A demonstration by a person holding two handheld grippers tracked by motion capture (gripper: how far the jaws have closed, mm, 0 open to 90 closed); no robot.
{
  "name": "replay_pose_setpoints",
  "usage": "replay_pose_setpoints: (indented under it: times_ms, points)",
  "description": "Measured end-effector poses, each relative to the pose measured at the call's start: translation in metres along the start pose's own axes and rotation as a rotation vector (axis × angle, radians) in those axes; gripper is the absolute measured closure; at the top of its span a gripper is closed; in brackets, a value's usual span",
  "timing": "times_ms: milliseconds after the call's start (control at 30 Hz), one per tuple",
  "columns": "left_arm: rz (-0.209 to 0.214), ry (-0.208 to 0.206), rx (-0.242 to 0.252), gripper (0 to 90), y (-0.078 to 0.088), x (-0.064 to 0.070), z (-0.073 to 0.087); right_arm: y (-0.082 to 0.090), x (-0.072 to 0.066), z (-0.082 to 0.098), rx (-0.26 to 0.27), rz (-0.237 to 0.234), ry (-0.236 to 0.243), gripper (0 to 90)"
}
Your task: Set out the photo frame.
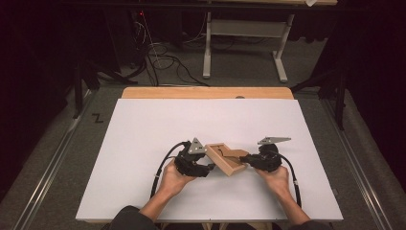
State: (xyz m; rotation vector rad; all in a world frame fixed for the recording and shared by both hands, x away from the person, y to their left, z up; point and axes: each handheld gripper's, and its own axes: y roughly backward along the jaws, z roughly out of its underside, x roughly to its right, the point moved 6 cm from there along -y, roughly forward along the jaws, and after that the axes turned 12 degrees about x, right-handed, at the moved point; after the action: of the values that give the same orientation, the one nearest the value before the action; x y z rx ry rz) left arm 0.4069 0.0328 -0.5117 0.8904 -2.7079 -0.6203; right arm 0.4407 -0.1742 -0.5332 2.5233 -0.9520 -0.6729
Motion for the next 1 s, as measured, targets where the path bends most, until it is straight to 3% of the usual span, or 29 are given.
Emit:
replay_pose_setpoints:
  times_ms: [33,100,367,1000]
  points:
    - [-0.002,-0.015,0.004,44.7,0.0,0.001,-0.001,-0.001,-0.002,-0.001,-0.004,-0.015,-0.012,90.0]
    - [-0.011,-0.025,-0.005,45.1,-0.001,0.002,0.0,-0.006,-0.005,-0.002,-0.012,-0.006,0.024,90.0]
    - [-0.021,-0.011,0.023,44.4,0.002,0.0,-0.003,-0.004,-0.006,-0.002,-0.017,0.013,0.027,89.6]
    - [-0.024,-0.008,0.021,42.4,0.0,0.001,-0.009,0.018,-0.004,-0.007,0.005,0.126,0.094,70.0]
